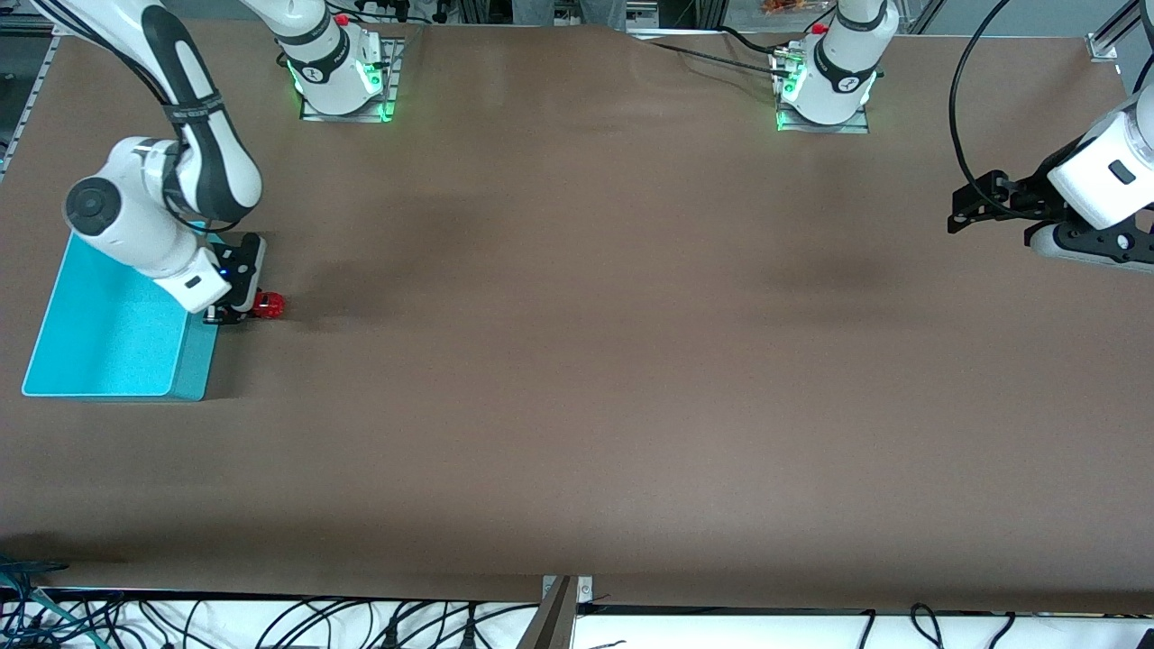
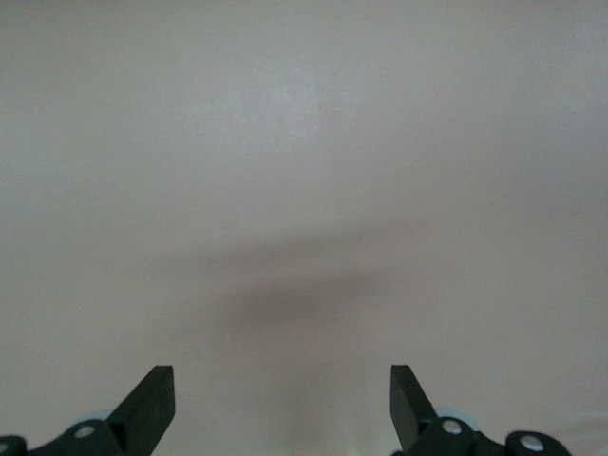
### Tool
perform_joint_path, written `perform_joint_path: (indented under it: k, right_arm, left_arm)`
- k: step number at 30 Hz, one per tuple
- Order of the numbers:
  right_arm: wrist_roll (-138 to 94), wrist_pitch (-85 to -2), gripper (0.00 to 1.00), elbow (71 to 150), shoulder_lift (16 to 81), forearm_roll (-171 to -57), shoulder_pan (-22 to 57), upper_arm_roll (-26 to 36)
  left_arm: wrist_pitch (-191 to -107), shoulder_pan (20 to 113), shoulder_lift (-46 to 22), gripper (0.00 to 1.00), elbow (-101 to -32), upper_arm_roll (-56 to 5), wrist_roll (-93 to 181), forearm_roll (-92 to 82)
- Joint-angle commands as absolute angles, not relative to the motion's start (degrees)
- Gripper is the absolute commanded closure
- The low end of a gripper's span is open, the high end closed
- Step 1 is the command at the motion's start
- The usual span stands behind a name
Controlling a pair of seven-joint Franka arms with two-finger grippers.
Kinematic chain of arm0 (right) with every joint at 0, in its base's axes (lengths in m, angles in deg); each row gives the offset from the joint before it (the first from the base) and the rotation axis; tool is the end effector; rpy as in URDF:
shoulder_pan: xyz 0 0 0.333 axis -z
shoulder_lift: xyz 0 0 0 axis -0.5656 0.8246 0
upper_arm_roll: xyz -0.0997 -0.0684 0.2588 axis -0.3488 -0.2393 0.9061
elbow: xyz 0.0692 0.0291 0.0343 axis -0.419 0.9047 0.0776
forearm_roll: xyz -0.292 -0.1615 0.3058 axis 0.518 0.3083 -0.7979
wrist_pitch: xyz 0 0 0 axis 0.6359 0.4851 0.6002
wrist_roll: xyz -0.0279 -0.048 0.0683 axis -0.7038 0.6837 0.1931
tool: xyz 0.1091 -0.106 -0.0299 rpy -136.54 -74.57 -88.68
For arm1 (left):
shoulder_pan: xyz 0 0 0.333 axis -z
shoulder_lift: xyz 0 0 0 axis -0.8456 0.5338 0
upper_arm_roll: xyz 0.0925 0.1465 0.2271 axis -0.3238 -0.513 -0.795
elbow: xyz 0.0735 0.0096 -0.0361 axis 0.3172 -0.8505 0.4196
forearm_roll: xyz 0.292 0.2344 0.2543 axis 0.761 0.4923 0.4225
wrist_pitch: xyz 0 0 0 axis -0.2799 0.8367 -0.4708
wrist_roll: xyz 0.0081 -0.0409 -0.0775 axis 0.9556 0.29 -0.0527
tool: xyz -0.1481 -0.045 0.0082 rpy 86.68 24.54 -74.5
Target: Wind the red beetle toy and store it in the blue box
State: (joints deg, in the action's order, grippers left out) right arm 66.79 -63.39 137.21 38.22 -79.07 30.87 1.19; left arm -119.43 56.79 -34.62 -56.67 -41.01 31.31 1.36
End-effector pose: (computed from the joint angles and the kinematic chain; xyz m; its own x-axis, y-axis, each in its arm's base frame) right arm 0.5813 -0.0618 0.1581 0.0538 0.9985 -0.0141 0.9975 -0.0544 -0.0455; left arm 0.6170 -0.0256 0.5126 0.9865 -0.1373 -0.0891 -0.1330 -0.9897 0.0529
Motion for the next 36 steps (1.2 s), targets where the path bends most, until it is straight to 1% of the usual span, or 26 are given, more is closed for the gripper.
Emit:
perform_joint_path:
  k: [1, 4, 8, 12, 17, 22, 29, 36]
  right_arm:
    - [67.69, -54.07, 0.79, 130.15, 38.21, -80.43, 31.11, 0.99]
    - [67.78, -49.58, 0.79, 127.24, 38.12, -80.43, 31.11, 0.55]
    - [68.13, -44.83, 0.79, 124.87, 37.95, -80.43, 31.11, -1.55]
    - [71.46, -43.16, 0.79, 124.78, 36.37, -80.43, 31.11, -3.75]
    - [75.33, -40.70, 0.79, 124.78, 34.70, -80.43, 31.11, -7.88]
    - [80.43, -40.52, 0.81, 124.95, 33.99, -80.25, 31.11, -11.75]
    - [83.95, -40.52, 0.81, 125.48, 33.99, -80.08, 31.11, -16.32]
    - [85.62, -42.53, 0.81, 127.23, 34.08, -79.99, 31.11, -20.01]
  left_arm:
    - [-118.08, 57.12, -34.10, 0.00, -54.93, -40.86, 31.93, 2.75]
    - [-118.08, 57.12, -34.10, 0.00, -54.93, -40.86, 31.93, 2.75]
    - [-118.08, 57.12, -34.10, 0.00, -54.93, -40.95, 31.93, 2.75]
    - [-118.08, 57.12, -34.10, 0.00, -54.93, -40.95, 31.93, 2.75]
    - [-117.99, 57.12, -34.01, 0.00, -54.93, -40.86, 31.93, 2.75]
    - [-118.08, 57.12, -34.10, 0.00, -54.93, -40.95, 31.93, 2.75]
    - [-117.99, 57.12, -34.01, 0.00, -54.93, -40.95, 31.93, 2.75]
    - [-117.99, 57.12, -34.01, 0.00, -54.84, -41.12, 31.76, 2.66]
